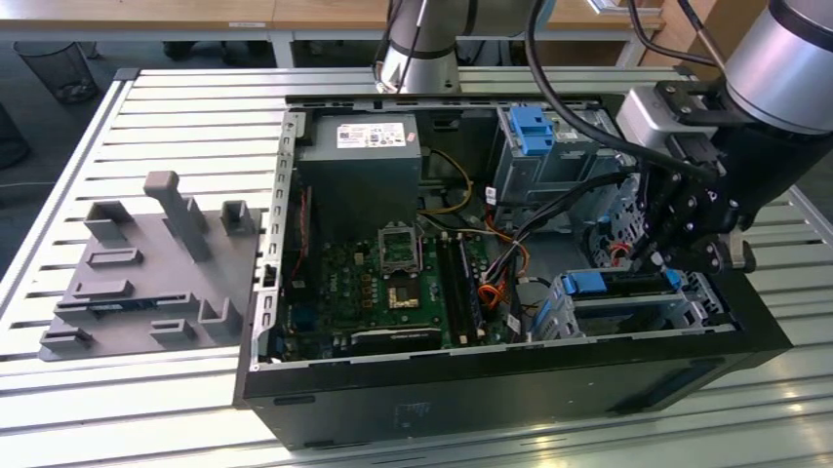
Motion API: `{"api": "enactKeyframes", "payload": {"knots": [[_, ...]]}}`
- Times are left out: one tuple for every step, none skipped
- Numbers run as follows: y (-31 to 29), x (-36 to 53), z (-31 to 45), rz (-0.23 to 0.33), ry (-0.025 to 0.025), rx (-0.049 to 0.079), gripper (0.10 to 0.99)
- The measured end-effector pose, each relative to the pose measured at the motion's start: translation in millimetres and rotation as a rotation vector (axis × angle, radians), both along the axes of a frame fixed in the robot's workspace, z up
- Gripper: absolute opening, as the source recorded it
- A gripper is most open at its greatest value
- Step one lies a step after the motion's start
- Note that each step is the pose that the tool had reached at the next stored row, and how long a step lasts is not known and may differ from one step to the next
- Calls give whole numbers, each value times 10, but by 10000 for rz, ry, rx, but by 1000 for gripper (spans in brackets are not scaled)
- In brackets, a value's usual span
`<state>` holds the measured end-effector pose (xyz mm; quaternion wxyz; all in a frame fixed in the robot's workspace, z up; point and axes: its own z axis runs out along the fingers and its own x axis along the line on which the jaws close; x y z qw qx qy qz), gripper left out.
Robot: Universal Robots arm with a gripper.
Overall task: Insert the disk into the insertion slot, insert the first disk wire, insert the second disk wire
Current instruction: 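Insert the first disk wire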
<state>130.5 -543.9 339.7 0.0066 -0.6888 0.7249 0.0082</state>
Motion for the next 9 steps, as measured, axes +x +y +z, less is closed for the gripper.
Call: {"api": "enactKeyframes", "payload": {"knots": [[-4,0,-1,0,0,0,169],[-10,0,-3,0,0,0,169],[-17,0,-5,0,0,4,169],[-23,0,-8,0,0,8,169],[-28,0,-10,0,0,11,169],[-31,0,-12,0,0,11,169],[-31,0,-12,0,0,10,169],[-32,0,-12,0,0,9,169],[-33,0,-14,0,-3,12,169]]}}
